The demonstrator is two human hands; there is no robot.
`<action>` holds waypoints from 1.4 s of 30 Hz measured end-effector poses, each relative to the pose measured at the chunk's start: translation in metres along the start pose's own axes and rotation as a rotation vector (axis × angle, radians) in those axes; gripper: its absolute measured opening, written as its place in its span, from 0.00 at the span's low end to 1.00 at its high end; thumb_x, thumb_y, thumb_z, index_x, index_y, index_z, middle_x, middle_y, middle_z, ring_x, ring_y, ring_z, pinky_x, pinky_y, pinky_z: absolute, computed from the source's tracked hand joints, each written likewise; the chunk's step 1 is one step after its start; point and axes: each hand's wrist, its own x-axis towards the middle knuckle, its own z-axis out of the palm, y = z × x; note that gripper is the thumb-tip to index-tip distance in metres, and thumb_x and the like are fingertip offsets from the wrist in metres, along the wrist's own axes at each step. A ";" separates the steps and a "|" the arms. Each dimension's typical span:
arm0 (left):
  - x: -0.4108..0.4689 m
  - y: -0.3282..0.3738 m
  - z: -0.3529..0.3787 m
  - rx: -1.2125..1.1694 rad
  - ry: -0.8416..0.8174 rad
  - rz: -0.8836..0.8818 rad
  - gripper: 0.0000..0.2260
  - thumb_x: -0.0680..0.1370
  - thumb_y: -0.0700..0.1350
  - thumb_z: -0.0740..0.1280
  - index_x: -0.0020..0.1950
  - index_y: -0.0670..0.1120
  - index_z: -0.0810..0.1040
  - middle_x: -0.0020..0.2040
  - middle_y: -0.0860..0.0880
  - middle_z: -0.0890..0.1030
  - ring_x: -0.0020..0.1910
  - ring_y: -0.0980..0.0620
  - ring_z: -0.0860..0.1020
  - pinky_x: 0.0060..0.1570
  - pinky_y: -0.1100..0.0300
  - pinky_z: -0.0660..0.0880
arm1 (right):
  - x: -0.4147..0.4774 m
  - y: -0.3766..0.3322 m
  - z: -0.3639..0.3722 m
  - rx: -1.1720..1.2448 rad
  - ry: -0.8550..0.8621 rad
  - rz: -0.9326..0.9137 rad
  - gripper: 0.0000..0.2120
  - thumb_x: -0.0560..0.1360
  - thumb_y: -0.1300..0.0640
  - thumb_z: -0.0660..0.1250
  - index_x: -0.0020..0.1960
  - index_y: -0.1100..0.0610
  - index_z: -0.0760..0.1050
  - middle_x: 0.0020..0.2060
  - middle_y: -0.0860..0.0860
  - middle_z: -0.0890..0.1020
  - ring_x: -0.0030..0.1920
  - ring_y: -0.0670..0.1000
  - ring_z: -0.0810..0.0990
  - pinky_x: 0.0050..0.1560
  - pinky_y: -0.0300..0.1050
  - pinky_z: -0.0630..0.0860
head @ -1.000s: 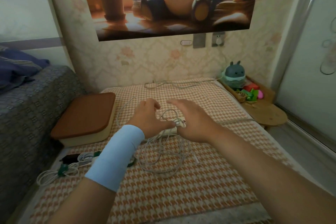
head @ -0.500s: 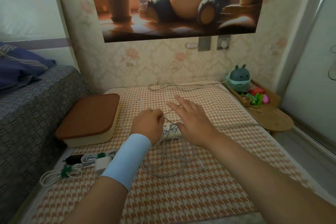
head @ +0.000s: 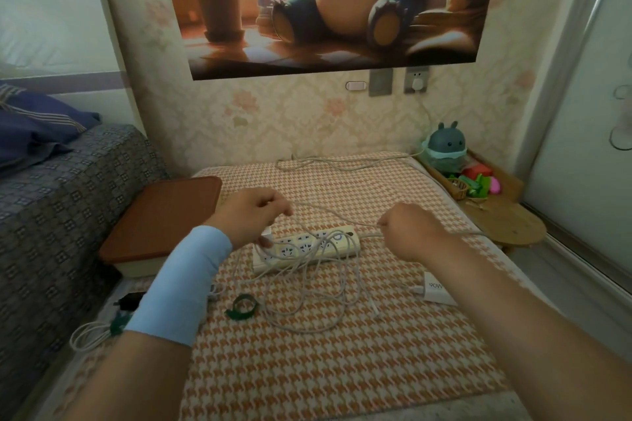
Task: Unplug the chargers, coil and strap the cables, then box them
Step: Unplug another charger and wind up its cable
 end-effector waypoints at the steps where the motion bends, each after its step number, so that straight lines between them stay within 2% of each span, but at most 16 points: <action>1: 0.000 0.010 0.008 0.064 0.009 0.086 0.11 0.81 0.49 0.65 0.43 0.52 0.84 0.31 0.44 0.72 0.31 0.49 0.71 0.33 0.56 0.77 | -0.003 -0.006 -0.001 0.047 -0.002 -0.022 0.21 0.81 0.58 0.61 0.74 0.55 0.71 0.72 0.57 0.71 0.69 0.58 0.72 0.69 0.52 0.72; 3: -0.001 0.025 0.028 0.190 -0.026 0.211 0.10 0.81 0.52 0.64 0.42 0.57 0.83 0.32 0.41 0.77 0.29 0.48 0.70 0.32 0.56 0.71 | -0.016 -0.023 -0.011 0.269 0.084 -0.199 0.37 0.78 0.62 0.63 0.83 0.53 0.51 0.81 0.53 0.55 0.79 0.55 0.56 0.76 0.48 0.60; 5: -0.001 0.031 0.046 0.234 -0.004 0.239 0.11 0.80 0.53 0.65 0.40 0.55 0.80 0.32 0.42 0.78 0.29 0.49 0.72 0.33 0.55 0.70 | -0.032 -0.042 -0.023 0.472 0.150 -0.455 0.43 0.76 0.65 0.63 0.83 0.47 0.45 0.78 0.49 0.62 0.75 0.42 0.61 0.71 0.41 0.64; 7: -0.002 0.036 0.055 0.224 0.104 0.251 0.12 0.80 0.53 0.65 0.40 0.48 0.75 0.31 0.48 0.76 0.29 0.50 0.72 0.33 0.57 0.68 | -0.042 -0.055 -0.031 0.596 0.136 -0.556 0.38 0.78 0.63 0.63 0.82 0.43 0.51 0.53 0.45 0.80 0.47 0.34 0.76 0.45 0.33 0.71; 8: -0.003 0.038 0.054 0.187 0.144 0.248 0.13 0.79 0.54 0.67 0.41 0.47 0.73 0.31 0.50 0.74 0.29 0.52 0.70 0.31 0.59 0.67 | -0.043 -0.057 -0.033 0.631 0.146 -0.564 0.31 0.81 0.60 0.63 0.79 0.43 0.58 0.40 0.44 0.80 0.35 0.39 0.76 0.35 0.37 0.69; 10: -0.005 0.036 0.044 0.084 0.097 0.203 0.15 0.75 0.57 0.71 0.41 0.47 0.71 0.31 0.49 0.75 0.27 0.53 0.69 0.28 0.62 0.68 | -0.038 -0.054 -0.036 0.554 0.252 -0.566 0.12 0.83 0.53 0.62 0.66 0.49 0.76 0.33 0.46 0.79 0.30 0.45 0.75 0.32 0.45 0.68; 13: -0.009 0.027 0.033 0.163 -0.120 0.061 0.19 0.71 0.63 0.72 0.41 0.46 0.78 0.33 0.48 0.81 0.31 0.51 0.77 0.36 0.52 0.78 | -0.029 -0.040 -0.037 0.501 0.381 -0.532 0.11 0.83 0.51 0.62 0.47 0.51 0.81 0.33 0.45 0.80 0.34 0.44 0.77 0.35 0.46 0.70; 19: -0.007 0.009 0.028 0.129 -0.081 0.032 0.15 0.82 0.50 0.63 0.41 0.43 0.80 0.37 0.53 0.85 0.42 0.43 0.82 0.51 0.47 0.79 | -0.021 -0.006 -0.026 0.743 0.617 -0.263 0.10 0.83 0.51 0.62 0.49 0.46 0.82 0.33 0.51 0.83 0.36 0.55 0.81 0.36 0.53 0.78; 24: -0.006 0.035 0.030 -0.256 0.119 0.088 0.13 0.83 0.44 0.59 0.42 0.43 0.78 0.30 0.49 0.78 0.32 0.48 0.76 0.27 0.60 0.73 | -0.013 -0.006 -0.020 0.448 0.764 -0.082 0.13 0.81 0.53 0.65 0.63 0.51 0.81 0.49 0.51 0.79 0.52 0.55 0.76 0.50 0.47 0.72; 27: -0.007 0.052 0.029 -0.733 0.224 0.028 0.11 0.84 0.46 0.60 0.48 0.45 0.80 0.33 0.50 0.79 0.31 0.51 0.76 0.32 0.58 0.78 | -0.027 -0.025 -0.029 0.565 0.938 -0.244 0.14 0.79 0.57 0.68 0.62 0.58 0.71 0.46 0.50 0.73 0.41 0.45 0.70 0.41 0.39 0.70; 29: -0.008 0.061 0.023 -0.940 0.186 0.026 0.09 0.83 0.47 0.62 0.51 0.46 0.80 0.38 0.50 0.81 0.35 0.52 0.79 0.38 0.59 0.80 | -0.037 -0.043 -0.031 0.575 0.747 -0.479 0.13 0.79 0.52 0.67 0.60 0.55 0.69 0.38 0.46 0.73 0.33 0.43 0.70 0.32 0.41 0.69; 31: -0.011 0.068 0.021 -1.017 0.110 0.061 0.08 0.82 0.47 0.63 0.51 0.46 0.80 0.40 0.50 0.82 0.38 0.50 0.81 0.39 0.59 0.81 | -0.043 -0.062 -0.032 0.530 0.370 -0.513 0.24 0.79 0.43 0.64 0.71 0.50 0.64 0.39 0.45 0.77 0.33 0.42 0.75 0.33 0.44 0.73; 33: -0.013 0.071 0.024 -1.029 0.044 0.084 0.07 0.81 0.46 0.65 0.52 0.44 0.80 0.41 0.50 0.83 0.41 0.48 0.83 0.38 0.60 0.81 | -0.041 -0.074 -0.023 0.523 0.146 -0.483 0.22 0.81 0.41 0.61 0.72 0.48 0.67 0.38 0.45 0.79 0.35 0.42 0.77 0.38 0.47 0.76; 35: -0.013 0.071 0.026 -1.025 0.012 0.106 0.07 0.81 0.46 0.64 0.52 0.44 0.79 0.42 0.50 0.83 0.43 0.47 0.84 0.39 0.60 0.82 | -0.035 -0.074 -0.016 0.631 0.126 -0.471 0.11 0.84 0.48 0.60 0.55 0.50 0.80 0.33 0.45 0.79 0.33 0.40 0.77 0.39 0.46 0.73; 38: -0.009 0.057 0.023 -1.016 0.011 0.106 0.11 0.83 0.47 0.60 0.56 0.44 0.79 0.48 0.48 0.85 0.49 0.48 0.84 0.50 0.54 0.82 | -0.029 -0.073 -0.021 0.996 0.238 -0.322 0.18 0.85 0.52 0.57 0.42 0.54 0.80 0.29 0.49 0.79 0.28 0.46 0.75 0.35 0.44 0.72; 42: -0.005 0.017 0.030 -0.312 0.004 0.094 0.11 0.83 0.46 0.62 0.61 0.50 0.81 0.56 0.52 0.84 0.57 0.54 0.81 0.64 0.50 0.75 | -0.031 -0.070 -0.044 1.361 0.419 -0.233 0.20 0.87 0.54 0.53 0.41 0.58 0.74 0.25 0.51 0.73 0.26 0.52 0.71 0.27 0.42 0.70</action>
